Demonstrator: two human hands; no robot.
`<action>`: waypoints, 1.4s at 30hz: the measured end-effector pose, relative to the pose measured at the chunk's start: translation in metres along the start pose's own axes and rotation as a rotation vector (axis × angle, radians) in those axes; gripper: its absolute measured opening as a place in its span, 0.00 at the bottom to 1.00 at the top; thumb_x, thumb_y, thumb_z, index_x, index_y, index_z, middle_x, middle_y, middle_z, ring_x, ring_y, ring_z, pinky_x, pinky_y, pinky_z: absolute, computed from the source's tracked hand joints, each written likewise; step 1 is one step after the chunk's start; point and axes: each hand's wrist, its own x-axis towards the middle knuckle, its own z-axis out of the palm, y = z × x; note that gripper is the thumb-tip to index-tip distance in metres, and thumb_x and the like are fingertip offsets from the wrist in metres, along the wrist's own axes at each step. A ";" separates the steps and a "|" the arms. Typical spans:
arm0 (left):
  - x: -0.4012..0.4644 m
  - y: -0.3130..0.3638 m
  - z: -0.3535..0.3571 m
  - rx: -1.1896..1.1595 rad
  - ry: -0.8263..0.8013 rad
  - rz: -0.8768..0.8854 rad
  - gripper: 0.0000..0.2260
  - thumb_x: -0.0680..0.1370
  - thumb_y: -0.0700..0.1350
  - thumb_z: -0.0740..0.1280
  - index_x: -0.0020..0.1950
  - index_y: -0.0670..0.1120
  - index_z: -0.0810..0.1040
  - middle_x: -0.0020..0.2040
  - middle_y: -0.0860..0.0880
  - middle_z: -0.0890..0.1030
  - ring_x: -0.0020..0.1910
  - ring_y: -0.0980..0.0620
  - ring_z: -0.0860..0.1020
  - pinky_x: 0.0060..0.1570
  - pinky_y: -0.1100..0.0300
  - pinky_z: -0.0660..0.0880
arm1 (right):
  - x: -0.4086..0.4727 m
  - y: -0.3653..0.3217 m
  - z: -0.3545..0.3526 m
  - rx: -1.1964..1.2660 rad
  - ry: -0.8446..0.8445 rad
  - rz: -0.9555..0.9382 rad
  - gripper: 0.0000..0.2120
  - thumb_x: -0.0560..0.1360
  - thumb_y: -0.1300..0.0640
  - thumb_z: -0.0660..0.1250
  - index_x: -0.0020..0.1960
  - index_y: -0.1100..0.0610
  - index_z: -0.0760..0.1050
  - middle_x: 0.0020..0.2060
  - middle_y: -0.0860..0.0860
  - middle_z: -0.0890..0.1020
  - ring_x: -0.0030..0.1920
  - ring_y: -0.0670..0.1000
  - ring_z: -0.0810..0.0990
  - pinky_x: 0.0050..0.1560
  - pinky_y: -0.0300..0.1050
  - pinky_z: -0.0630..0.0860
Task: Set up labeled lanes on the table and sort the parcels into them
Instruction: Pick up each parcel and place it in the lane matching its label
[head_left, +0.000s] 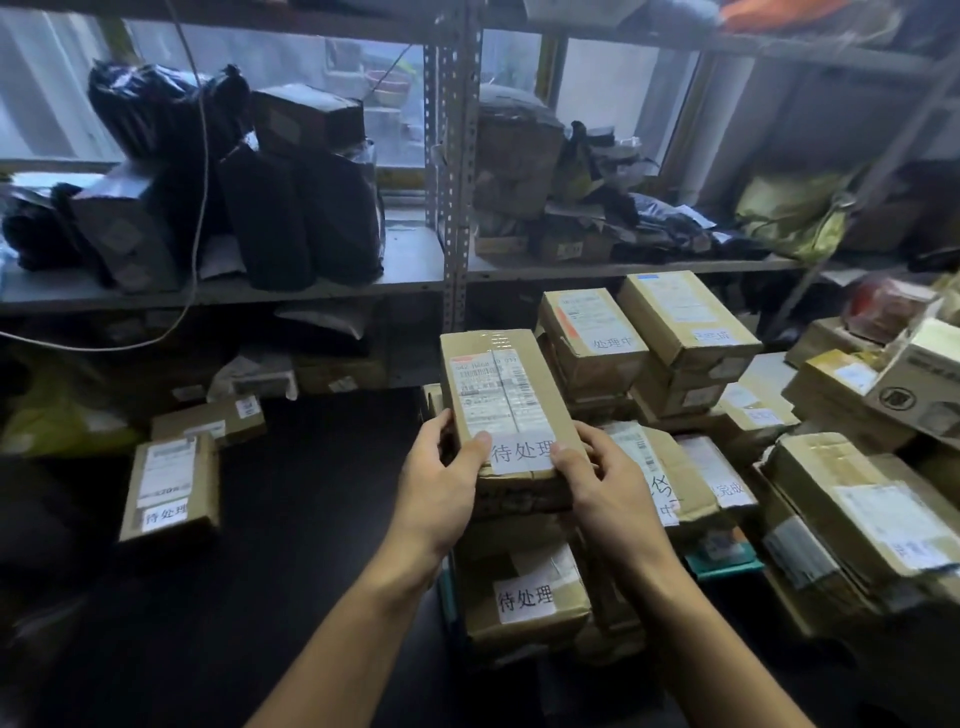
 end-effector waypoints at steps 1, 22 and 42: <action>0.002 0.000 0.005 0.005 0.013 0.000 0.16 0.79 0.45 0.69 0.66 0.55 0.74 0.58 0.54 0.82 0.57 0.54 0.81 0.61 0.48 0.77 | 0.006 0.001 -0.003 -0.008 -0.018 -0.004 0.07 0.78 0.51 0.67 0.54 0.40 0.78 0.48 0.40 0.85 0.50 0.39 0.83 0.52 0.42 0.80; 0.000 -0.009 0.031 0.156 0.079 0.031 0.12 0.75 0.57 0.63 0.57 0.71 0.75 0.57 0.61 0.83 0.57 0.60 0.81 0.59 0.52 0.77 | 0.030 0.021 -0.022 -0.079 -0.141 -0.040 0.14 0.76 0.41 0.67 0.61 0.37 0.69 0.48 0.32 0.78 0.49 0.27 0.76 0.41 0.22 0.70; -0.009 -0.009 0.026 0.186 0.118 0.135 0.23 0.73 0.60 0.66 0.66 0.69 0.65 0.66 0.66 0.75 0.65 0.66 0.73 0.66 0.58 0.72 | 0.019 0.005 -0.013 -0.424 -0.020 -0.299 0.27 0.77 0.36 0.58 0.72 0.47 0.65 0.67 0.42 0.70 0.68 0.42 0.66 0.68 0.40 0.63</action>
